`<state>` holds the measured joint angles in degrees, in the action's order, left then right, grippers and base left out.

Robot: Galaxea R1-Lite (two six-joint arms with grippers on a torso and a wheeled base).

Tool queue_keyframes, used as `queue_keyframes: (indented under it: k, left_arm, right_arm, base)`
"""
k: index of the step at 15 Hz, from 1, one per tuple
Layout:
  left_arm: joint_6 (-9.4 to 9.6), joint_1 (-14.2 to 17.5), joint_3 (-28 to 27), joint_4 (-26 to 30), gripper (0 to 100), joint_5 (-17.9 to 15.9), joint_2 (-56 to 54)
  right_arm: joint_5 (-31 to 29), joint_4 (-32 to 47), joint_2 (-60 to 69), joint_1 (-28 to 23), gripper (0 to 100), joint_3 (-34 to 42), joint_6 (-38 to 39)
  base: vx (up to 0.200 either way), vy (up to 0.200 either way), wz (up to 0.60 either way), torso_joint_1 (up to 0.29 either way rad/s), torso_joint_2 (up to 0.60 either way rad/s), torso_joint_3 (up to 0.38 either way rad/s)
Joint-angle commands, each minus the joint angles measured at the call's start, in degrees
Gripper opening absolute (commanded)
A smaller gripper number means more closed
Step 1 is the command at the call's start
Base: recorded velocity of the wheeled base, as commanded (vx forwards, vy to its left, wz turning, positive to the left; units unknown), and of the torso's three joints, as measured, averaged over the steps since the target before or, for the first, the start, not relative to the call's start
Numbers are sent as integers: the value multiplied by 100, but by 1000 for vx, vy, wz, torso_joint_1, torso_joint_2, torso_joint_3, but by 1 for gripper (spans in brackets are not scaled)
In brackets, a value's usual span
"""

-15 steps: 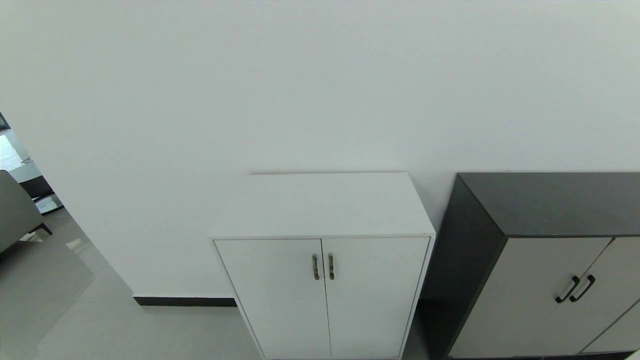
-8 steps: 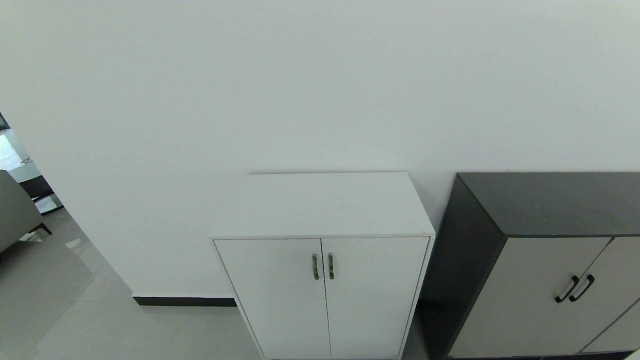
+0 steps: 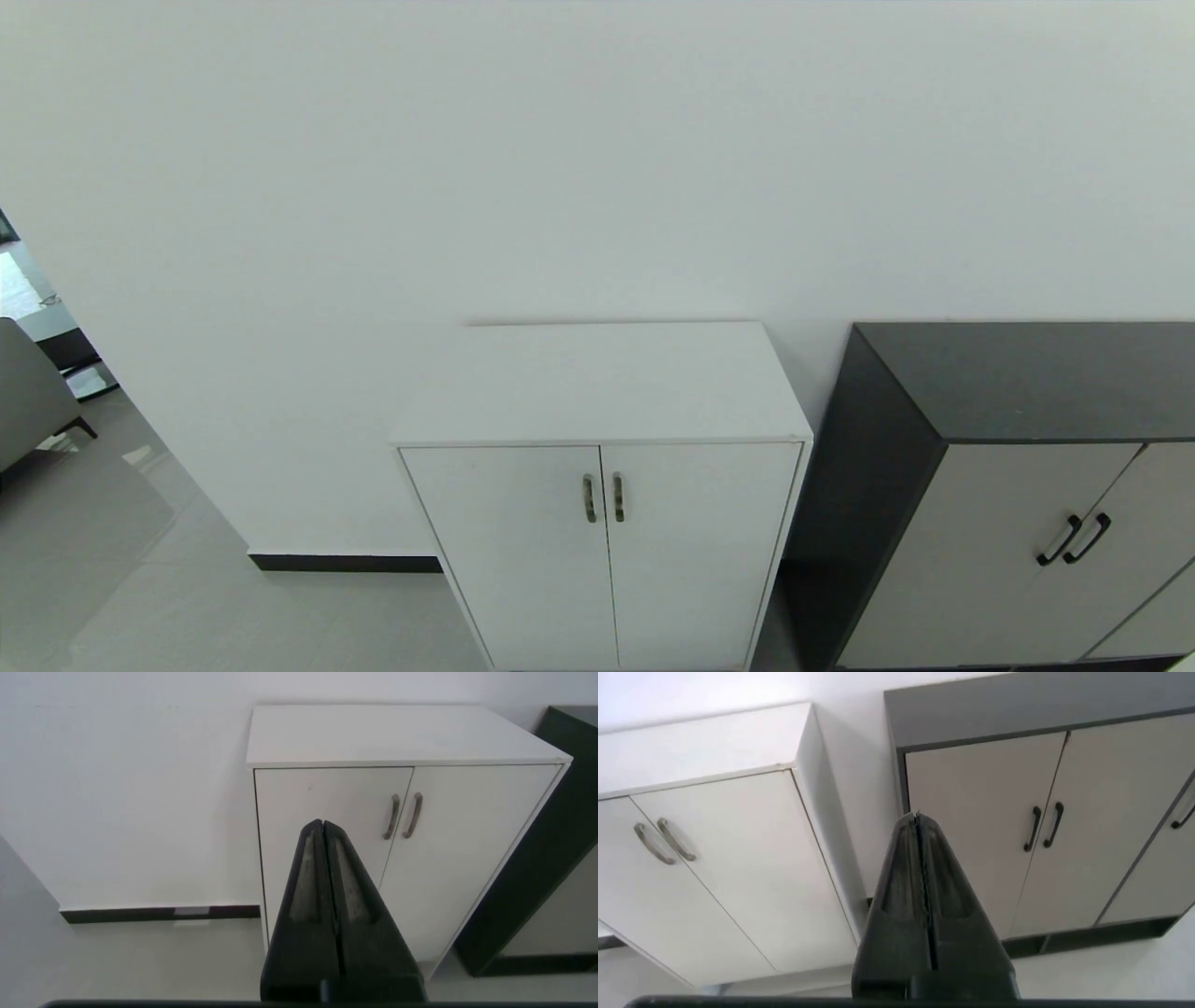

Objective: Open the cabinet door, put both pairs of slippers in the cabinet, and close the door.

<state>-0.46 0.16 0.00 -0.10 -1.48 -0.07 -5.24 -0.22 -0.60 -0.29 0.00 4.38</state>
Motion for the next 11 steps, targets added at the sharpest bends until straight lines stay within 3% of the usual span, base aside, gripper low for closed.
queue_keyframes:
  k: [1,11]
  left_arm:
    - [-6,2,0,1,0,-2,7]
    - [-6,2,0,1,0,-2,7]
  right_arm:
    - [14,-4,51,3,0,0,-42]
    - [85,31,51,3,0,0,-464]
  base:
    - [0,0,0,0,0,0]
    - [0,0,0,0,0,0]
